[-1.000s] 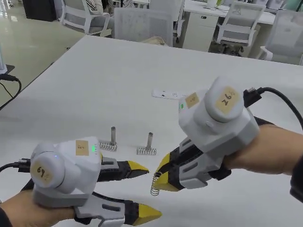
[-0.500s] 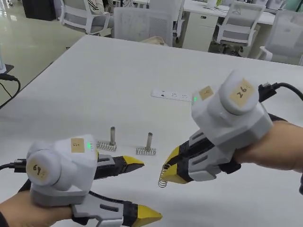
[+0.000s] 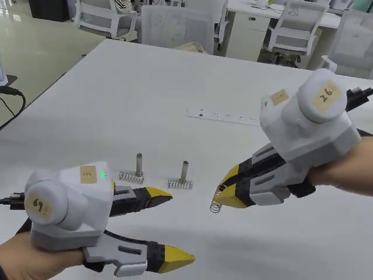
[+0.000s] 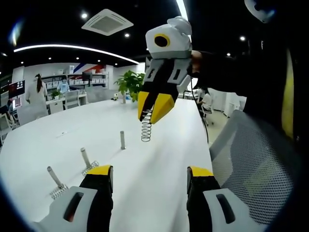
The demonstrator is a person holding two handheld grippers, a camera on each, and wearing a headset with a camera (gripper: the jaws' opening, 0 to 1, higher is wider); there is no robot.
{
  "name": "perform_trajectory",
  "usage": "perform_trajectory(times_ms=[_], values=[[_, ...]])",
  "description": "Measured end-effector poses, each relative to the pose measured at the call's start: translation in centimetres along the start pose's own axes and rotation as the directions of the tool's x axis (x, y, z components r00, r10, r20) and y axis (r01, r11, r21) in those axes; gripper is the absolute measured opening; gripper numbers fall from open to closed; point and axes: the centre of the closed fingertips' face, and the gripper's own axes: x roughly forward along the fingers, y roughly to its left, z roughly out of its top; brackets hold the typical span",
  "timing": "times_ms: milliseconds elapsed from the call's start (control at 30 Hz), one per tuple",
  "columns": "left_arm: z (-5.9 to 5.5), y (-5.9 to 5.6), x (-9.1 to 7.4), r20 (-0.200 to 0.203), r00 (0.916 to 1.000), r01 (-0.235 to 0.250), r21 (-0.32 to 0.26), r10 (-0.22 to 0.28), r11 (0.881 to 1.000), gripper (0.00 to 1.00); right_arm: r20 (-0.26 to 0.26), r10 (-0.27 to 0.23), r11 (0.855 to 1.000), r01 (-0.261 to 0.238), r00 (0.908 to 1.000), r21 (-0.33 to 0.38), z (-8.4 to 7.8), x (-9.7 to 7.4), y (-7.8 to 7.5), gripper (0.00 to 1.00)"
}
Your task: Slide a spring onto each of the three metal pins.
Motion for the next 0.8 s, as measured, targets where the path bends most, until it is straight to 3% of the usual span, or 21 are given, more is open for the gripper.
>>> perform_trajectory(times_ms=[467,800], values=[[-0.3,0.5,-0.5,0.013,0.9996,-0.026,-0.017,0.026,1.0,0.58,0.012,-0.101,0.993,0.1,0.9948,0.061,-1.1,-2.7,-4.0,0.08],[-0.5,1.3,-0.8,0.015,0.9984,-0.054,-0.029,0.054,0.998,0.58,0.002,-0.143,0.985,0.142,0.9897,0.096,-2.2,-3.3,-6.1,0.08]])
